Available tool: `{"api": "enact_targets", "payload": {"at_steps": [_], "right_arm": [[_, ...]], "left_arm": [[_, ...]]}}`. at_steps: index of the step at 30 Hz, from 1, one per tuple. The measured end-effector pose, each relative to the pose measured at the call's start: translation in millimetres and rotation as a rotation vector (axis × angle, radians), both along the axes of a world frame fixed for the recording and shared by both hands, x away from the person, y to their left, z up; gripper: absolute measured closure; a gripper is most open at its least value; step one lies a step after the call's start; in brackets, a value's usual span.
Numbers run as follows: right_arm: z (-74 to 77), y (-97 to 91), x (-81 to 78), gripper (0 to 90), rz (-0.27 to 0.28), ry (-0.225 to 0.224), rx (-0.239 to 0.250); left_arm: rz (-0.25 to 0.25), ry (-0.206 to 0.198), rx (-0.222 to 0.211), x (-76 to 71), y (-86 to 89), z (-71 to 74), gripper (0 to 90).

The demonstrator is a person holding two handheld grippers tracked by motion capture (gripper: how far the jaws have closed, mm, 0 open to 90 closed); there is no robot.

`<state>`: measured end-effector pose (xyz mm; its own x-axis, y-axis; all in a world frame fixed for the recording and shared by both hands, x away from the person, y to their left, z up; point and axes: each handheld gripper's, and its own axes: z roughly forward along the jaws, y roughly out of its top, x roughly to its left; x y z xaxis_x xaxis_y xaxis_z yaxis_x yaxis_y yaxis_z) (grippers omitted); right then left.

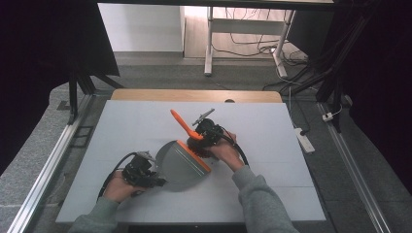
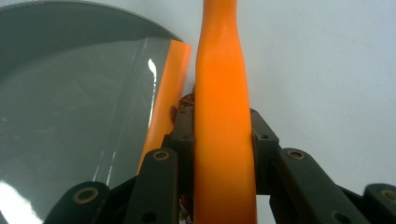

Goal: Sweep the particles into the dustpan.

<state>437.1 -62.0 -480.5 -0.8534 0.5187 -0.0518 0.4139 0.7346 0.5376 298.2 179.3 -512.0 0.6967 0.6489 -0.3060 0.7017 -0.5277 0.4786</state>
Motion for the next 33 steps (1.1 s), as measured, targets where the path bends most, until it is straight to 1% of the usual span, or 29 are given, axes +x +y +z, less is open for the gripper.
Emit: {"api": "enact_targets", "payload": {"at_steps": [6, 8, 14, 15, 17, 25, 26, 27, 28, 30, 33], "right_arm": [[-1.1, 1.2, -3.3, 70.4, 0.012, -0.006, 0.012], [-0.8, 1.1, -4.4, 70.4, 0.009, 0.003, 0.015], [-1.5, 3.4, -6.8, 70.4, 0.028, 0.0, 0.023], [-1.2, 4.3, -8.1, 70.4, 0.021, 0.008, 0.022], [-1.4, 5.0, -8.8, 70.4, 0.03, 0.002, 0.022], [-0.3, 7.1, -13.0, 70.4, 0.036, 0.007, 0.038], [-0.2, 7.4, -13.3, 70.4, 0.04, 0.002, 0.04], [0.5, 8.0, -14.7, 70.4, 0.053, 0.006, 0.053], [0.5, 8.0, -14.7, 70.4, 0.053, 0.006, 0.053], [1.8, 9.7, -17.9, 70.4, 0.057, 0.022, 0.073], [3.2, 13.5, -22.0, 70.4, 0.084, 0.014, 0.073]], "left_arm": [[0.0, 0.0, 0.0, 0.1, -0.3, -0.1, 61.3], [0.001, 0.0, 0.0, 0.1, -0.3, -0.1, 61.3], [0.001, 0.001, -0.001, 0.1, -0.4, -0.2, 61.3], [0.0, 0.001, -0.001, 0.1, -0.3, -0.2, 61.2], [0.0, 0.001, -0.001, 0.1, -0.3, -0.2, 61.2], [0.001, 0.002, -0.002, 0.2, -0.3, -0.4, 61.2], [0.001, 0.002, -0.002, 0.2, -0.4, -0.4, 61.2], [0.001, 0.001, -0.002, 0.2, -0.4, -0.3, 61.2], [0.001, 0.001, -0.002, 0.1, -0.4, -0.3, 61.2], [0.002, 0.002, -0.003, 0.1, -0.5, -0.3, 61.2], [0.0, 0.001, -0.001, 0.2, -0.3, -0.4, 61.2]]}}
